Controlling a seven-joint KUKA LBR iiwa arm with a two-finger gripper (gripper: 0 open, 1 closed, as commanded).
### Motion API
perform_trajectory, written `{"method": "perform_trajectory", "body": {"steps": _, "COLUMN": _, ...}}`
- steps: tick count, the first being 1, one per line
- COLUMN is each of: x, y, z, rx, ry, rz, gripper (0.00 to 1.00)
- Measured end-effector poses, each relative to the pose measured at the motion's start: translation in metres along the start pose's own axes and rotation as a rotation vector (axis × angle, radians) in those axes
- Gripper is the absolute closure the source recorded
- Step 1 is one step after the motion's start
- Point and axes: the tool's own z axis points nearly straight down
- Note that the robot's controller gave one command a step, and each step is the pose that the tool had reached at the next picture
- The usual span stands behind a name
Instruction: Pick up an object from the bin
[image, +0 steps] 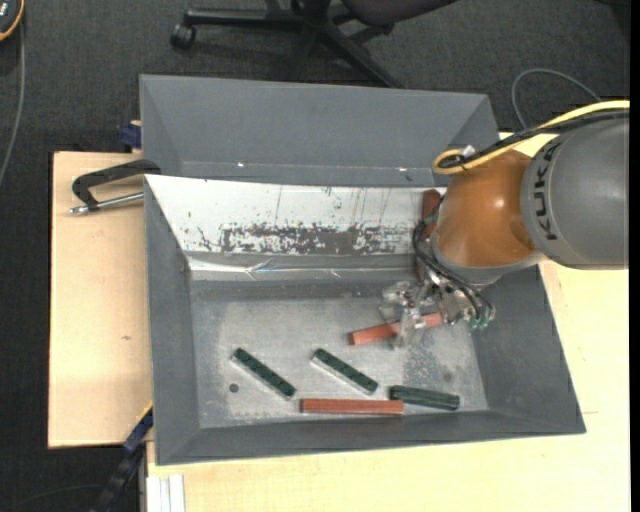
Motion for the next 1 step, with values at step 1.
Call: {"method": "perform_trajectory", "body": {"steps": 1, "x": 0.0012, "y": 0.0004, "z": -0.0031, "rx": -0.001, "ry": 0.005, "rz": 0.0, "gripper": 1.0}}
